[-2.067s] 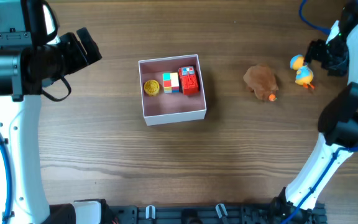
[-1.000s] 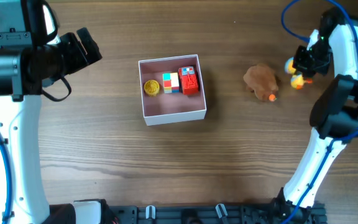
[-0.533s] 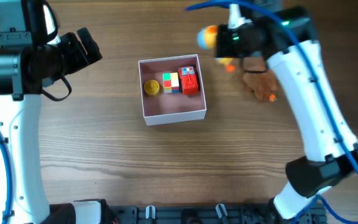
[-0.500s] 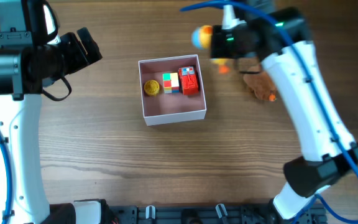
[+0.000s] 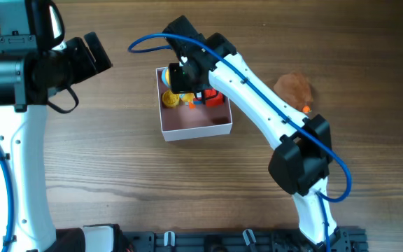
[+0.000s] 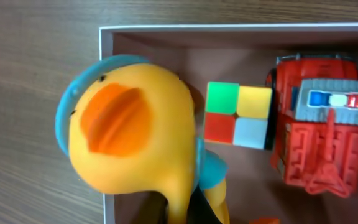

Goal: Pack container
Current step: 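Place the duck into the box's left side with the right gripper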

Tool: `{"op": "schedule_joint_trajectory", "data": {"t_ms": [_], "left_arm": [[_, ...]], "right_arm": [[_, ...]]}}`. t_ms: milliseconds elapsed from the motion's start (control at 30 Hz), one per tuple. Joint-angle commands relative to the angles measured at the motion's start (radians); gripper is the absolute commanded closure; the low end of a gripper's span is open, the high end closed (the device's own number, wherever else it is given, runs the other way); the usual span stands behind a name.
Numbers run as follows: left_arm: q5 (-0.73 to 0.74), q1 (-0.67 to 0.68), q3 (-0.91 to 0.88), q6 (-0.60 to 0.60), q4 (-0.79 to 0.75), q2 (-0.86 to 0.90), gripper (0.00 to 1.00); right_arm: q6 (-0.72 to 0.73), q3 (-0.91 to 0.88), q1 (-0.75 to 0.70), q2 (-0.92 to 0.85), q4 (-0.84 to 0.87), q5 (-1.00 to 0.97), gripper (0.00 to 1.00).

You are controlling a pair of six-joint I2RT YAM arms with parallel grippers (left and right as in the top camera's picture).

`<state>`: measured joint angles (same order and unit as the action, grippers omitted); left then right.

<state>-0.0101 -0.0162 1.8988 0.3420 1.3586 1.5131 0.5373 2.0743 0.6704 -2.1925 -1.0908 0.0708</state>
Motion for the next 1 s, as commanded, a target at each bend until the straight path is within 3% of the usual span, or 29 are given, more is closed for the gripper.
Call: {"op": "schedule_joint_trajectory", "data": {"t_ms": [0, 300, 433, 467, 567, 767, 967], "left_arm": [[-0.071, -0.027, -0.003, -0.021, 0.002, 0.008, 0.0], [-0.07, -0.08, -0.003, -0.021, 0.003, 0.008, 0.0], [-0.07, -0.08, -0.003, -0.021, 0.003, 0.008, 0.0], [-0.07, -0.08, -0.003, -0.021, 0.003, 0.008, 0.0], [-0.07, -0.08, -0.003, -0.021, 0.003, 0.008, 0.0], [-0.07, -0.08, -0.003, -0.021, 0.003, 0.008, 0.0], [-0.07, -0.08, -0.003, -0.021, 0.003, 0.008, 0.0]], "right_arm": [[0.047, 0.005, -0.004, -0.027, 0.016, 0.008, 0.93], [0.148, 0.005, -0.004, -0.125, 0.065, 0.032, 0.85], [0.149, 0.005, -0.004, -0.156, 0.098, 0.044, 0.67], [0.142, 0.005, -0.004, -0.156, 0.107, 0.059, 0.52], [0.111, 0.005, -0.004, -0.156, 0.14, 0.099, 0.42], [0.061, 0.005, -0.004, -0.153, 0.126, 0.12, 0.43], [0.039, 0.047, -0.035, 0.03, 0.036, -0.091, 0.43]]}}
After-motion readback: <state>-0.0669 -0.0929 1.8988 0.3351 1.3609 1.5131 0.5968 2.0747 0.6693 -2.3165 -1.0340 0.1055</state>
